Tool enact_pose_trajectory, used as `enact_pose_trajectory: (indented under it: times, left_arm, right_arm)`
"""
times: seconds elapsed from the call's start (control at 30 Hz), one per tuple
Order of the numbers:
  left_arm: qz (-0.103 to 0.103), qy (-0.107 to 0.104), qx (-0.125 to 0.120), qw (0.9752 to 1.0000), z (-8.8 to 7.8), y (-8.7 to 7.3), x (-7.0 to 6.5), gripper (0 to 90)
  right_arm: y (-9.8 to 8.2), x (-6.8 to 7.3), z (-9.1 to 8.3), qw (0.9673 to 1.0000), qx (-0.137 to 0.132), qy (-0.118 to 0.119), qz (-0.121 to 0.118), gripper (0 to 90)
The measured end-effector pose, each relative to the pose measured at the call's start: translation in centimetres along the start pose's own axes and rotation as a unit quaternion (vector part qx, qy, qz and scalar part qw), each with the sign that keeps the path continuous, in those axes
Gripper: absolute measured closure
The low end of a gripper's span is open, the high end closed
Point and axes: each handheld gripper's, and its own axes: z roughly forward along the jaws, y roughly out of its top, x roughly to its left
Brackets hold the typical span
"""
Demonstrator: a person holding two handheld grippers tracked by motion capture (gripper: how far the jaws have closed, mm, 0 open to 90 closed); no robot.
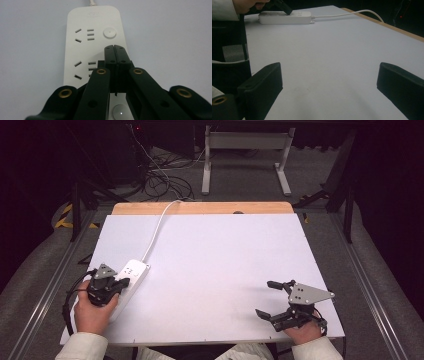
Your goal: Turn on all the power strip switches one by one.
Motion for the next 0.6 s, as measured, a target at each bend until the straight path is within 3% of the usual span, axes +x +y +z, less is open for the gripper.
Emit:
enact_pose_trajectory:
  times: [0.13,0.2,0.6]
  left_arm:
    - [-0.003,0.001,-0.001,1.0000,0.05,-0.07,-0.03,90.0]
    - [0.001,0.012,0.001,0.9999,0.12,-0.03,-0.08,90.0]
    - [-0.005,0.009,0.000,0.9999,0.25,-0.05,-0.19,90.0]
  right_arm:
    - [0.00,0.02,0.00,1.0000,0.000,0.000,0.000,6.9]
    - [0.00,0.02,-0.01,1.0000,0.000,0.000,0.000,6.9]
    - [-0.02,0.04,0.08,1.0000,0.002,0.000,0.000,6.9]
